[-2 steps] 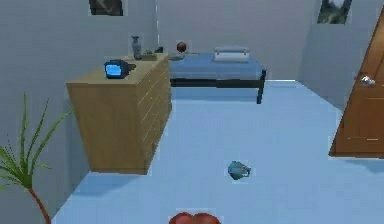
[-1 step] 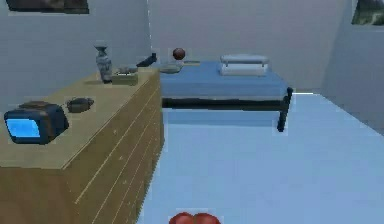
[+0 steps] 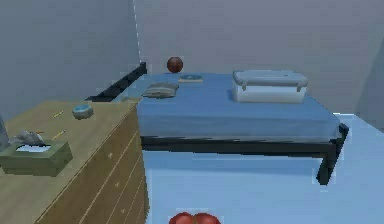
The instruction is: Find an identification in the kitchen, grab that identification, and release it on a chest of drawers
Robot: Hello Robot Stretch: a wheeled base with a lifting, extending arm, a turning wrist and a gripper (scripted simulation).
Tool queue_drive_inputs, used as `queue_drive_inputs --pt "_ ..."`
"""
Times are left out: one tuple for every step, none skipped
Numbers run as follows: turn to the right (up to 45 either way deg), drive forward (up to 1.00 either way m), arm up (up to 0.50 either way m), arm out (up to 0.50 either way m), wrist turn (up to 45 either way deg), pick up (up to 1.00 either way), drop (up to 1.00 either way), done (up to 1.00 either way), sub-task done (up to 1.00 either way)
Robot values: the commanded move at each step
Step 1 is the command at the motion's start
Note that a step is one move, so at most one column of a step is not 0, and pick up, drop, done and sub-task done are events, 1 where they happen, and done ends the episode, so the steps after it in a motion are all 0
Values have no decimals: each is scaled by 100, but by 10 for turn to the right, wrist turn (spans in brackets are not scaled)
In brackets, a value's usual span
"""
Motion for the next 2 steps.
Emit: queue_drive_inputs --pt "-90 0 0 0 0 0 0 0 0" --pt "0 40 0 0 0 0 0 0 0"
